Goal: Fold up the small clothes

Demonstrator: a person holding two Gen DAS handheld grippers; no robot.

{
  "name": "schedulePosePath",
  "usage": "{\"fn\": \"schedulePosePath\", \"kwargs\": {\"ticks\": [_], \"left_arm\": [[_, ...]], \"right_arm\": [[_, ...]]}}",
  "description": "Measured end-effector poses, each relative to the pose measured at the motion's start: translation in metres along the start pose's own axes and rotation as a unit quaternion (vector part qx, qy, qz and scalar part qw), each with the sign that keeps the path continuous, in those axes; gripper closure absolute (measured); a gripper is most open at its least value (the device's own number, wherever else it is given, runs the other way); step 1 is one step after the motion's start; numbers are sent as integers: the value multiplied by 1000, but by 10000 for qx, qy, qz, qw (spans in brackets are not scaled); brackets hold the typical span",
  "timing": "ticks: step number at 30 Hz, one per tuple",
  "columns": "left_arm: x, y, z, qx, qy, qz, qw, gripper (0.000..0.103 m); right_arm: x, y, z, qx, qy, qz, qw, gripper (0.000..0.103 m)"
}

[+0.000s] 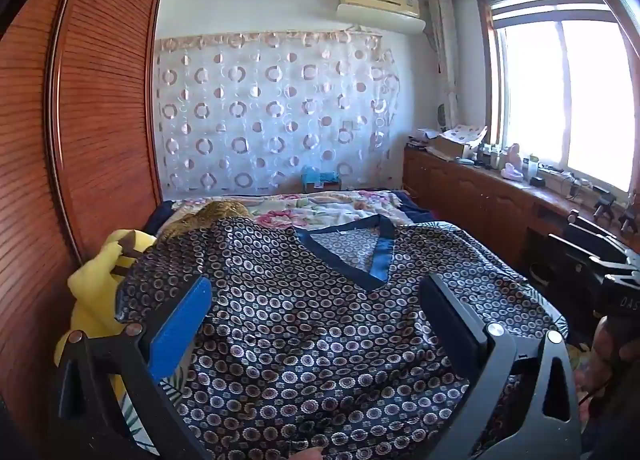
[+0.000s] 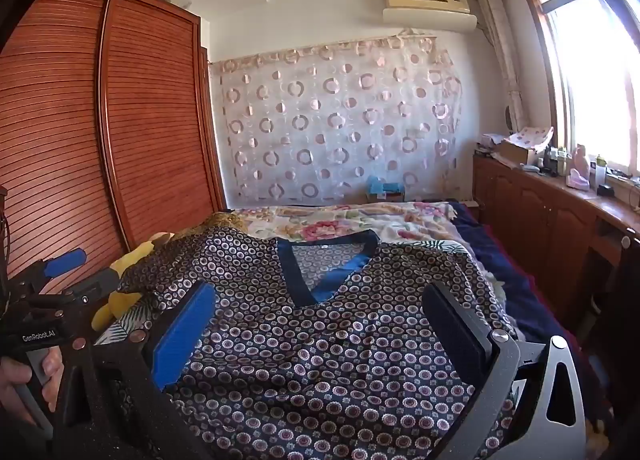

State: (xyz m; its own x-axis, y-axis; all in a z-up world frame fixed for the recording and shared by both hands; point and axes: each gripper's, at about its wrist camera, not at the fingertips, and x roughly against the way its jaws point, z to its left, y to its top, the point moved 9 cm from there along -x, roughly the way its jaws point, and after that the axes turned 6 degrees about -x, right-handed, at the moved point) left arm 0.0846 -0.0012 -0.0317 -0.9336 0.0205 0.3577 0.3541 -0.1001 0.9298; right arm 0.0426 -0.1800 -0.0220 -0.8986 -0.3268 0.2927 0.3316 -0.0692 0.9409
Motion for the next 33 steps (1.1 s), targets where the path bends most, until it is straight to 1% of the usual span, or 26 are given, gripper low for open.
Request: {"fn": "schedulePosePath", "kwargs": {"ticks": [3,10,11,33], "left_arm": [[1,0,2,21,30,-64,10000,0],[1,-1,3,29,38,-58,10000,0],[1,-1,4,27,37,-66,10000,0],[6,3,-1,-24,63,-92,9999,0]], "right_arm": [[0,0,2,0,6,-2,10000,0],[5,-1,5,-12,30,-24,10000,0],[-4,-1,5,-27,8,13,10000,0],[-14,0,7,-38,76,25,10000,0]]}}
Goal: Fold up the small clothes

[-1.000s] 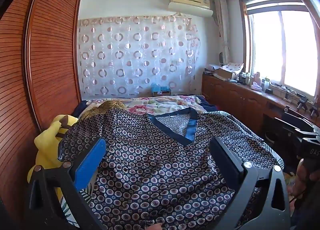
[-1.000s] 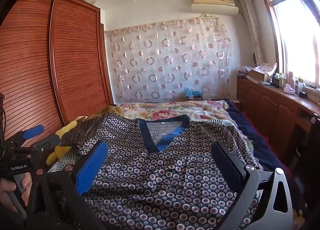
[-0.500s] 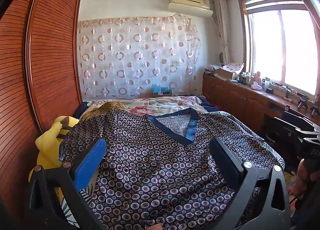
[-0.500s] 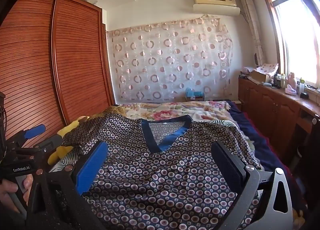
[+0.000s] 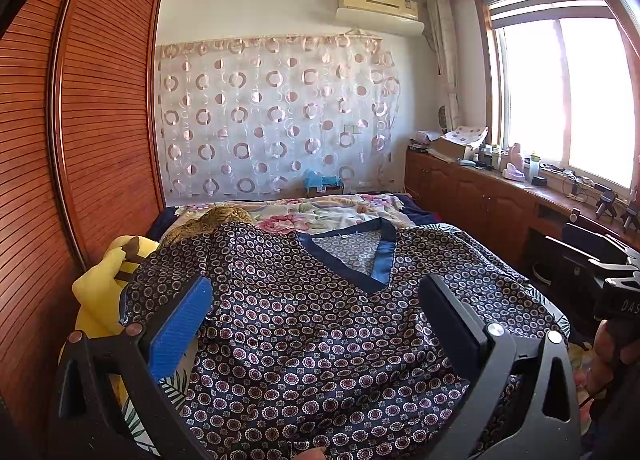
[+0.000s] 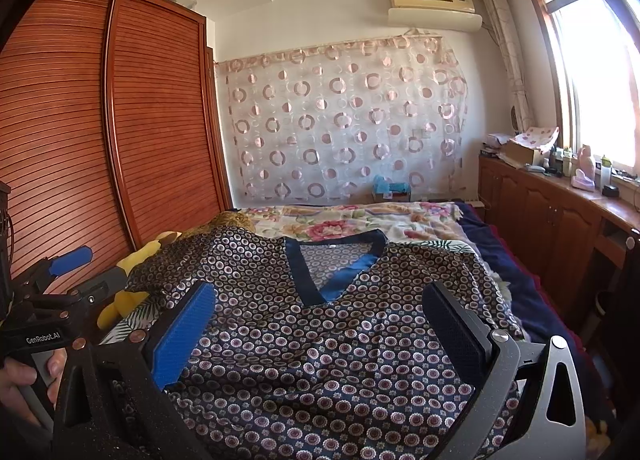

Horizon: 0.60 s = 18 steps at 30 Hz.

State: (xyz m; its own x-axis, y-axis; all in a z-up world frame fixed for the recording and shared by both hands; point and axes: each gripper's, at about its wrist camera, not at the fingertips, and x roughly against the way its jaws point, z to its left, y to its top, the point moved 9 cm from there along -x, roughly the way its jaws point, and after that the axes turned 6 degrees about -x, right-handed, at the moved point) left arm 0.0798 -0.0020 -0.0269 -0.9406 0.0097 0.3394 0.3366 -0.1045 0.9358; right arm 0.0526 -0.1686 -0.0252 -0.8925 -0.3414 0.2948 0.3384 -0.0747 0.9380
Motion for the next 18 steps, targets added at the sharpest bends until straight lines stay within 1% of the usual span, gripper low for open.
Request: {"fn": "schedulePosePath", "kwargs": {"ticks": [18], "left_arm": [[2,4,-2,-12,-10,-20,10000,0]], "right_arm": [[1,2,-5,4,22,-35,10000,0]]}}
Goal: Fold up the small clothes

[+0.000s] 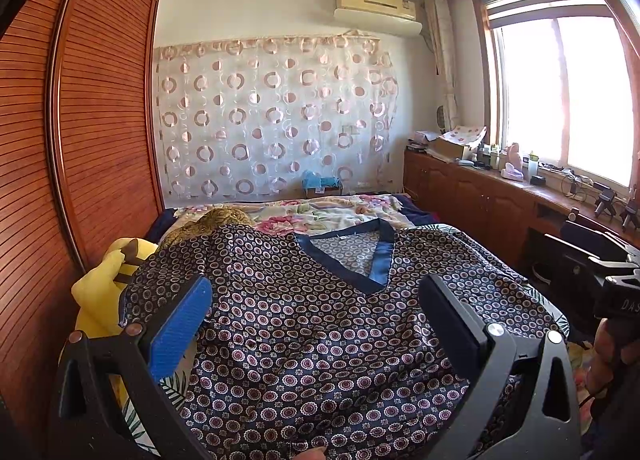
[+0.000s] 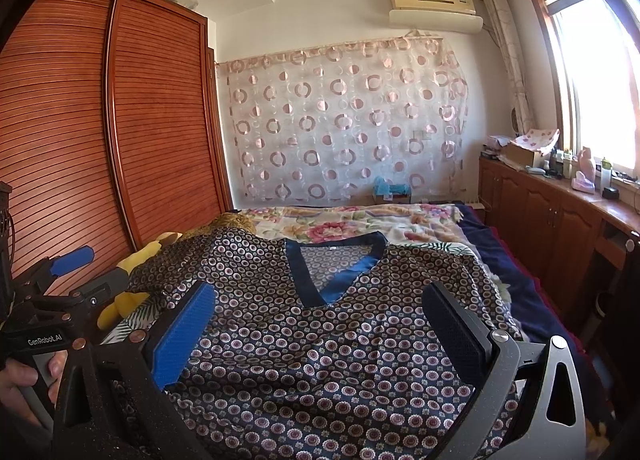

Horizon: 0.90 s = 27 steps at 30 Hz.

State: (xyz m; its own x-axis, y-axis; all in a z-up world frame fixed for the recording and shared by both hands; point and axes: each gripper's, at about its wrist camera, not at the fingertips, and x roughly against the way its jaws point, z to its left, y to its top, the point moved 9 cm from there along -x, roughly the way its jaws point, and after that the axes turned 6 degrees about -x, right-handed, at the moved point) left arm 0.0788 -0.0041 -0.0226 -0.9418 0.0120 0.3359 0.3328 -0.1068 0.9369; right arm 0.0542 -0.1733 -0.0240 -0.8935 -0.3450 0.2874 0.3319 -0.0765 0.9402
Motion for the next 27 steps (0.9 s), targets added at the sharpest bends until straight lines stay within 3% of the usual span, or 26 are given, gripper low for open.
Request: {"fn": "schedulePosePath", "kwargs": {"ticks": [27], "left_arm": [[4,9,-2,-44,-9,-35,10000,0]], "right_arm": [[0,2,0,17,28,-9,10000,0]]}}
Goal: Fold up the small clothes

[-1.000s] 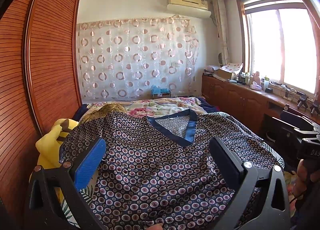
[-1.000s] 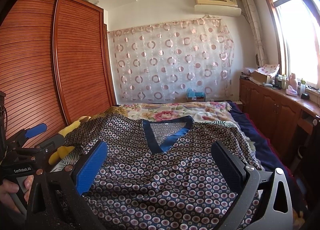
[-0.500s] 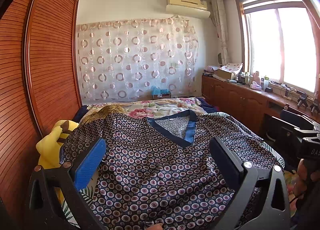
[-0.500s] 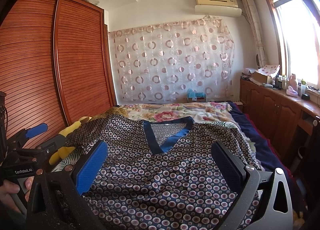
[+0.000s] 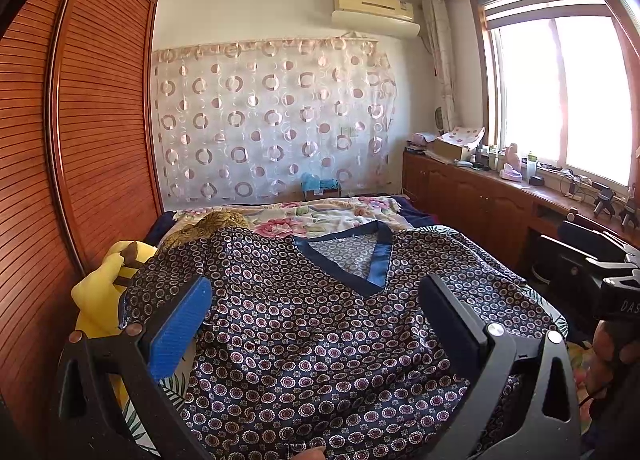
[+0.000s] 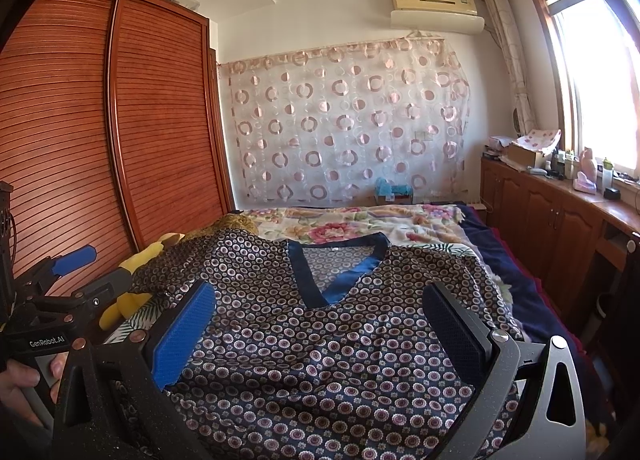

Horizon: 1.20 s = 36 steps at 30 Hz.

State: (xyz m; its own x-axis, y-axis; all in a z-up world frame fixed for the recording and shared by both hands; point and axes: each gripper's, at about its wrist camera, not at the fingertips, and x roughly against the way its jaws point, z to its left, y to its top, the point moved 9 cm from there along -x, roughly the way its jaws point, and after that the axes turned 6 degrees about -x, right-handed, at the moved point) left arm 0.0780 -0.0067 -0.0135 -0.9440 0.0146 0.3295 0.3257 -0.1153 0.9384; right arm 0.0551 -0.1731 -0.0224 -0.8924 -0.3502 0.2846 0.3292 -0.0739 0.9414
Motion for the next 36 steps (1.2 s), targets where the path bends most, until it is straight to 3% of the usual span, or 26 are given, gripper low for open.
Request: {"fn": "schedulePosePath", "kwargs": {"ticks": [18,23,36], "left_arm": [[-2,-2,4,-45,71,23,10000,0],[-20,-22,28,12,326,290,9990,0],[-61,-83,105,594,445,905,9931,0]], "right_arm": [[-3,-2,-4,-14,-13,12,10000,0],[-13,-11,-5,17,22,177,9998,0],[-52,-30,1,300,223,700,9968,0]]}}
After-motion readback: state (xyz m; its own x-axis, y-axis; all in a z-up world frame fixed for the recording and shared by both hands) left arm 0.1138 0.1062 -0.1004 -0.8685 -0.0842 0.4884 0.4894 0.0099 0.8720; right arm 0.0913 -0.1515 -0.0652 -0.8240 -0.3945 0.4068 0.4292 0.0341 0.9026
